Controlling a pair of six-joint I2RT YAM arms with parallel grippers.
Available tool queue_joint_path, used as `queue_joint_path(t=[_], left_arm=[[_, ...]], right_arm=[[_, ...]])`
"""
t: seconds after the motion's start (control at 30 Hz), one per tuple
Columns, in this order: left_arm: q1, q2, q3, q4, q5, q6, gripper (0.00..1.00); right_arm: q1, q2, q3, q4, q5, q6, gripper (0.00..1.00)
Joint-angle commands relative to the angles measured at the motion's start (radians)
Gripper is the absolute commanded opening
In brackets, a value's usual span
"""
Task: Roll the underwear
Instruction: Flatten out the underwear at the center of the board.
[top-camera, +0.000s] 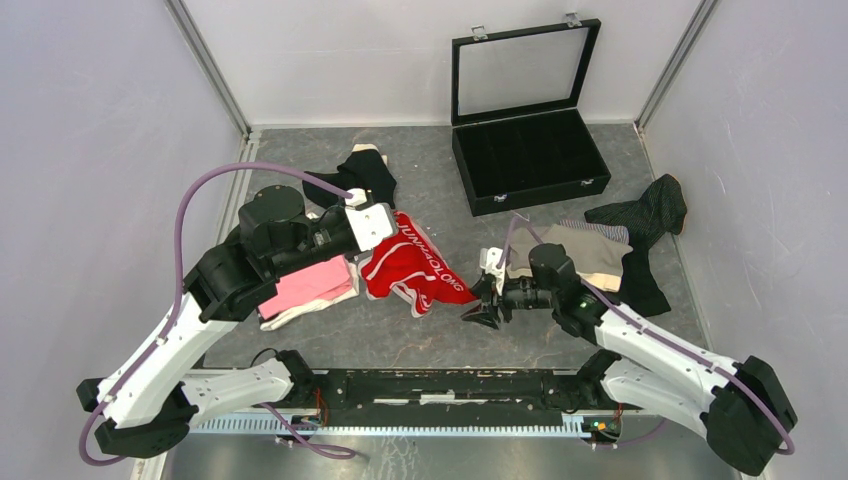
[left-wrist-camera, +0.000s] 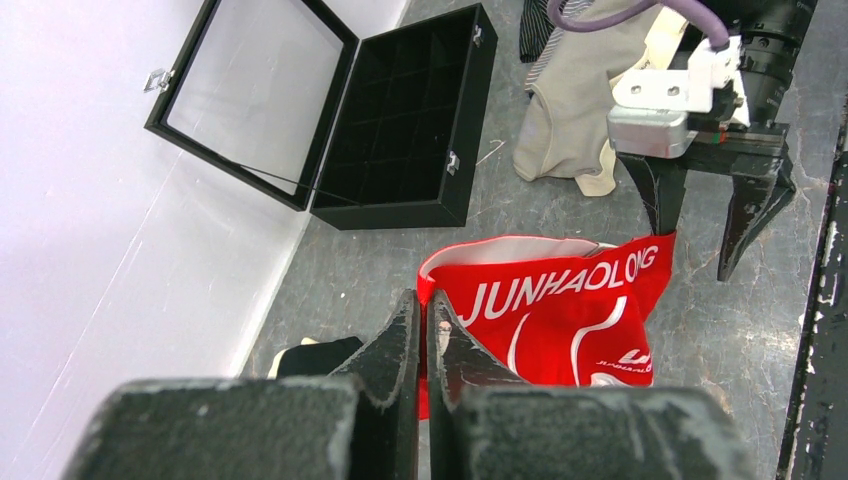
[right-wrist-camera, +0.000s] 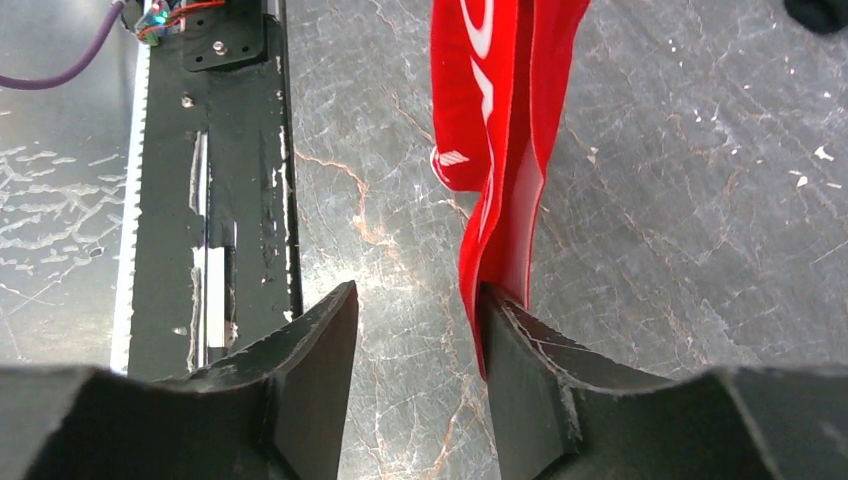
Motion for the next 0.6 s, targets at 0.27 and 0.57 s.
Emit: queue_joint_path(t=[0.27,0.57], left_arm=[[0.001,-0.016,0.008,0.052,-0.014,0.002,0.02],[0.001,-0.021,0.002,0.047,-0.047,-0.002,0.02]], right_arm=[[0.009,0.081,0.024,0.009,0.091,0.014,0.50],[0.010,0.136,0.094,-0.147,0.335,0.046,0.05]])
